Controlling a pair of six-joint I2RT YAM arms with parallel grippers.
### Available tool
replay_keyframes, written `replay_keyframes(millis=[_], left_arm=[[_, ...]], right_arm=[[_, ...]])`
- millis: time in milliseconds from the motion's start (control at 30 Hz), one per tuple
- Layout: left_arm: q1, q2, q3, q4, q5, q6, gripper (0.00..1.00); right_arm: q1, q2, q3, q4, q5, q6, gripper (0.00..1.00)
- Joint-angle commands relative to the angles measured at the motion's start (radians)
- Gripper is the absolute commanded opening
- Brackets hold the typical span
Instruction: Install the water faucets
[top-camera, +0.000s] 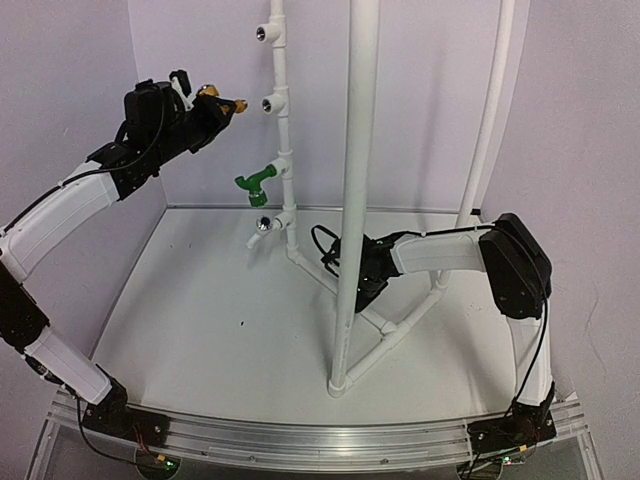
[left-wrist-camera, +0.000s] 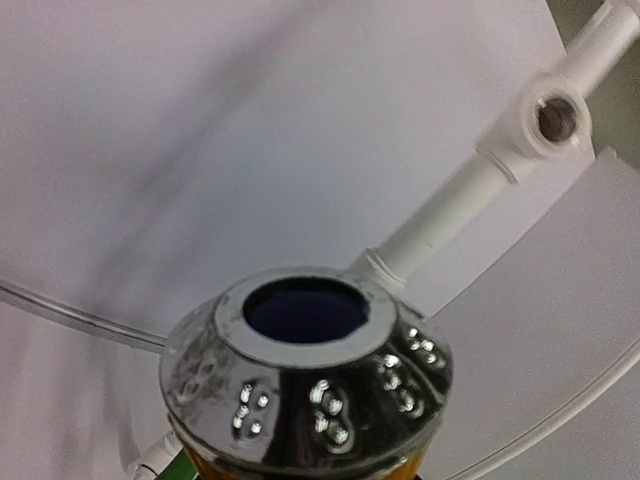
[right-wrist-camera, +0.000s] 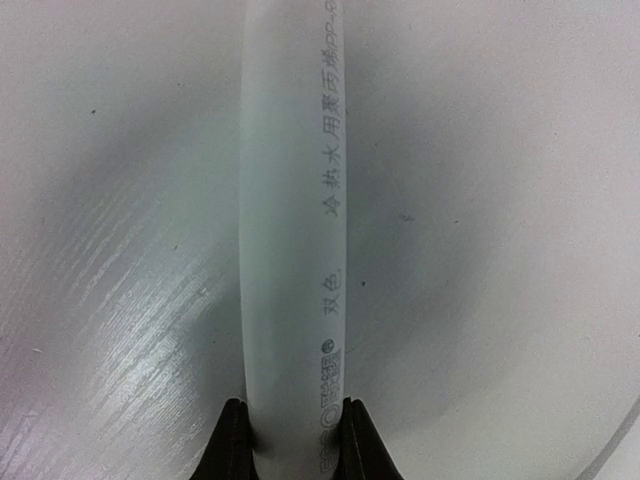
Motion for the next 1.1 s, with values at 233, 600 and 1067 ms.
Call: replay_keyframes(millis=[233,600,1067], left_arm=[[0.064,0.041,0.028,0.081,0.19,-0.44,0.0],[0.064,0.042,0.004,0.131,0.241,-0.504,0.0],[0.064,-0.046,-0.034,0.071,0.193,-0.472,0.0]], right_arm=[[0.048,0.019,-0.013,0.044,-0.082,-0.016,0.0],[0.094,-0.051,-0.12,0.041,-0.116,0.063,0.0],[0.09,-0.251,-0.147,0.054,-0.169,0.06,0.6]])
